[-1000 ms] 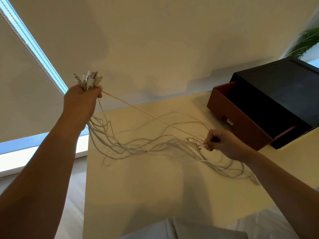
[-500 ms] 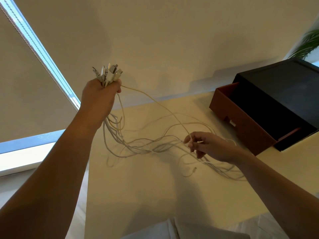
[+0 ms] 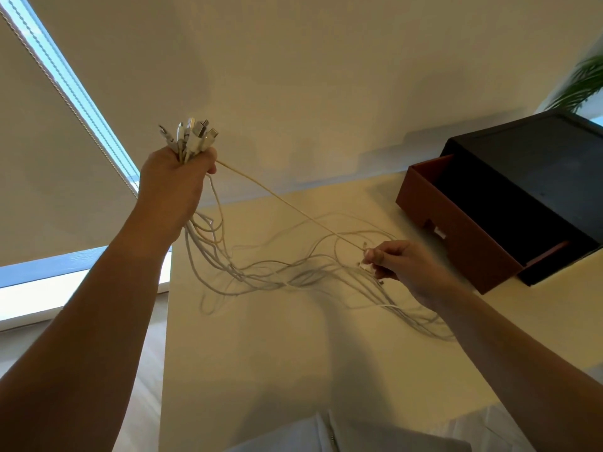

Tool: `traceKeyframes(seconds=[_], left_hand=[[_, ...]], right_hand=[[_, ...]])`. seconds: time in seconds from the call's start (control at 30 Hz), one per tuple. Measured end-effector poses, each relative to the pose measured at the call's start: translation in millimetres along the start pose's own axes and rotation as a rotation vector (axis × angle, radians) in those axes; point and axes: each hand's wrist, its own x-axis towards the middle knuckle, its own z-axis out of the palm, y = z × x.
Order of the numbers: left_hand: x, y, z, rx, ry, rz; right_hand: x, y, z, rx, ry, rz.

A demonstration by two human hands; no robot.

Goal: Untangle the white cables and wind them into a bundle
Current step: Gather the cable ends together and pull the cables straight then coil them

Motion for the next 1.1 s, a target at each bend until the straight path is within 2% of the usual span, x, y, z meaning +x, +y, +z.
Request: traceKeyframes(seconds=[0.1, 0.2, 0.27, 0.33, 0.43, 0.57, 0.67, 0.73, 0.87, 0.97, 1.1], left_hand=[[-2, -1, 1, 0.007, -0.006, 0.005], [11, 2, -20, -0.101, 0.088, -0.069], [27, 6, -49, -0.157, 0.180, -0.157], [41, 5, -75, -0.115, 0.223, -0.184], [42, 0, -73, -0.169, 0.138, -0.133], [26, -1, -41, -0.187, 0.067, -0.124], [17, 2, -23, -0.216, 0.028, -0.107], [11, 6, -11, -0.232, -0.027, -0.090], [-4, 19, 15, -0.194, -0.178, -0.040], [-9, 26, 20, -0.164, -0.226, -0.010], [-7, 23, 6, -0.145, -0.158, -0.006]], right_hand=[[3, 4, 0, 0.003, 0.058, 0.051], [-1, 19, -17, 0.008, 0.108, 0.153], [-13, 37, -40, 0.068, 0.237, 0.254], [-29, 53, -61, 0.110, 0.338, 0.328], [-39, 59, -67, 0.045, 0.323, 0.346], [-24, 41, -53, -0.166, 0.178, 0.282], [-16, 27, -46, -0.509, -0.031, 0.227], [-10, 10, -28, -0.607, -0.179, 0.138], [0, -33, 34, -0.526, -0.287, -0.200], [5, -55, 69, -0.338, -0.358, -0.317], [7, -48, 70, -0.361, -0.219, -0.380]])
